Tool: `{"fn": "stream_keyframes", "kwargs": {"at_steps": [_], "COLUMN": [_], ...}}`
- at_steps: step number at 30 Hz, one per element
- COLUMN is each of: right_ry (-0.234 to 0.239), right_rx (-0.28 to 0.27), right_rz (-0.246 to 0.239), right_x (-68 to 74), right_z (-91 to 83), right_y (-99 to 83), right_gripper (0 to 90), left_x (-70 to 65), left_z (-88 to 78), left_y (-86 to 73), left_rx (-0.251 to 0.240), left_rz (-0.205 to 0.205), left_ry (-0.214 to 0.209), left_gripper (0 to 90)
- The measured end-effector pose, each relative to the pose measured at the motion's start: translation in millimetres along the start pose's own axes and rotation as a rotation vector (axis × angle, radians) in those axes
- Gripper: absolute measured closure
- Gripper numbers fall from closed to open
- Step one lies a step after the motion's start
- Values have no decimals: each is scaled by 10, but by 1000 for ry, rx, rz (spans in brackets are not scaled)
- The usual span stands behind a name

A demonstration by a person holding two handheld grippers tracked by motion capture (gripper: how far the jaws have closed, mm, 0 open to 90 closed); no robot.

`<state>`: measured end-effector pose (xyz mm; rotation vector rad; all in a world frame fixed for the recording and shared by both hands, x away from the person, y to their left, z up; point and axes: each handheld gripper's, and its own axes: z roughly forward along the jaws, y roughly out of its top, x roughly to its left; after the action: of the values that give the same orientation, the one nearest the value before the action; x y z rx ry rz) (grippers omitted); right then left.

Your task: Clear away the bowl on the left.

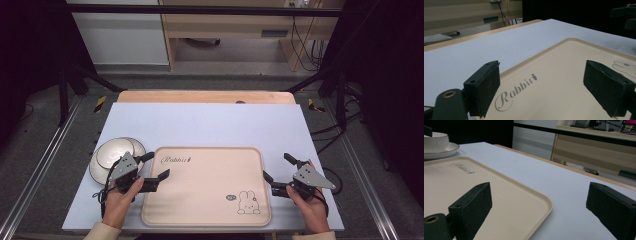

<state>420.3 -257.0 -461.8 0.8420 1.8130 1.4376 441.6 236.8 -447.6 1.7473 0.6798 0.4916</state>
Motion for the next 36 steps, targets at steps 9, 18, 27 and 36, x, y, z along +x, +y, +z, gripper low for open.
{"fn": "stream_keyframes", "kwargs": {"at_steps": [9, 18, 27, 36], "right_ry": [9, -3, -2, -2], "right_rx": [-2, 4, 11, 2], "right_rz": [29, 39, 47, 44], "right_x": [34, 30, 33, 31], "right_z": [17, 30, 42, 38], "right_y": [-6, -16, -26, -11], "right_gripper": [61, 60, 60, 60], "left_x": [19, 29, 128, 214], "left_z": [-37, -260, -492, -631], "left_y": [26, 110, 155, 175], "left_rx": [-35, -89, -117, -73], "left_rz": [-25, -83, -87, -28], "left_ry": [10, 25, 96, 156], "left_gripper": [128, 102, 97, 92]}}
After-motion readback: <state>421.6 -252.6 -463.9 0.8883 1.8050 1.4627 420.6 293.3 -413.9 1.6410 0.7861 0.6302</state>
